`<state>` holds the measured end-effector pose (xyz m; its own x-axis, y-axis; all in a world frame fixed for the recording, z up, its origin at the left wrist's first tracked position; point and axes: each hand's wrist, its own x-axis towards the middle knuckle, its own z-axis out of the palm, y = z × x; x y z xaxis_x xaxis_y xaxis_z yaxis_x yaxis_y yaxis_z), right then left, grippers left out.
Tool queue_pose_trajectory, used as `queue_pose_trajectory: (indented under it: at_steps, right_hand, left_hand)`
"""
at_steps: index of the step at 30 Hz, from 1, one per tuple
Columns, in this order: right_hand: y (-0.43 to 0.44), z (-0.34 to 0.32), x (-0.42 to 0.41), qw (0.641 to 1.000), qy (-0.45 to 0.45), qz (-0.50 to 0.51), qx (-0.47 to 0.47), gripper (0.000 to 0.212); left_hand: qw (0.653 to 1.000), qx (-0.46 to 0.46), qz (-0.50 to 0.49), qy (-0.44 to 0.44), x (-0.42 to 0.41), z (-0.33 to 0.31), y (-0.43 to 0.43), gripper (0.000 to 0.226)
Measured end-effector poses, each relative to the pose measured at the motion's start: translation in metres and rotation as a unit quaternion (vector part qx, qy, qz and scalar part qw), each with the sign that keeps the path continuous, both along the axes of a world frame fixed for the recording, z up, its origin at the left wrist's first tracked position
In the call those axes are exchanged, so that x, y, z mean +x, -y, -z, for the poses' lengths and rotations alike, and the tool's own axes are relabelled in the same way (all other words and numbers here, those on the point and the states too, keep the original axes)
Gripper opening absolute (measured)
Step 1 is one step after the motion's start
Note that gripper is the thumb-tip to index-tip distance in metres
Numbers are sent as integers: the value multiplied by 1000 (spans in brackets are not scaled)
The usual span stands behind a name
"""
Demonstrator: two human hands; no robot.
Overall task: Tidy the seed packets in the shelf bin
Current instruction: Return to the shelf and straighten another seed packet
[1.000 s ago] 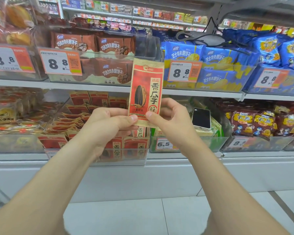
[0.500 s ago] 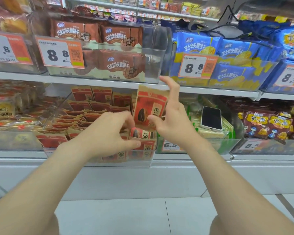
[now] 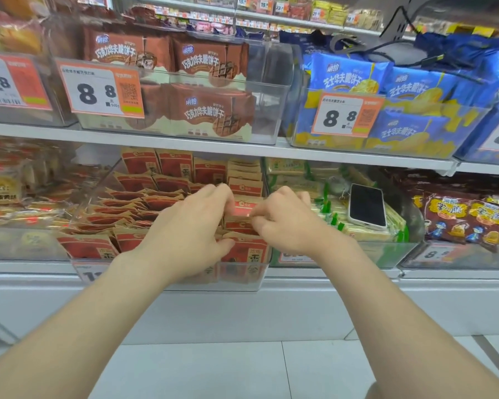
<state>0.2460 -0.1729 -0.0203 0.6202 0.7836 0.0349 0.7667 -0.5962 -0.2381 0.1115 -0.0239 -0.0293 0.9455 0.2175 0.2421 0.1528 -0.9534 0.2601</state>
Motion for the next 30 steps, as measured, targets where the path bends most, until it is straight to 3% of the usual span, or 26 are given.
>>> queue_pose_trajectory:
  at_steps: [3,6,9,10,13,16,20,24,28,30]
  right_hand:
    - [-2,-6,1,999,-46,1,27,47]
    - [-7,-2,4,994,-62,22,88,42]
    - [-16,3,13,964,-51,86,246,17]
    - [-20,3,16,957,-45,108,266,20]
    - [-30,8,24,972,-47,126,191,46]
    - [-39,13,32,980,-51,129,142,53]
    - [-43,12,36,987,-2,129,96,51]
    - [-42,10,33,991,6,120,54,22]
    - [-34,9,33,995,37,92,17,36]
    - [-29,8,32,995,42,79,46,31]
  left_hand:
    - [998,27,49,-29,3,6,-3,54]
    - [995,37,71,-53,6,10,-4,19]
    - [995,28,71,-58,7,12,-5,20]
    - [995,26,74,-57,7,12,-6,20]
    - [995,21,77,-52,7,14,-5,21]
    - [995,27,80,-44,6,17,-6,22]
    - [996,26,84,-33,6,18,-7,26]
    - [996,20,83,-26,5,16,-6,28]
    - [997,23,77,-20,3,15,-2,26]
    - [997,12,74,-16,1,14,0,26]
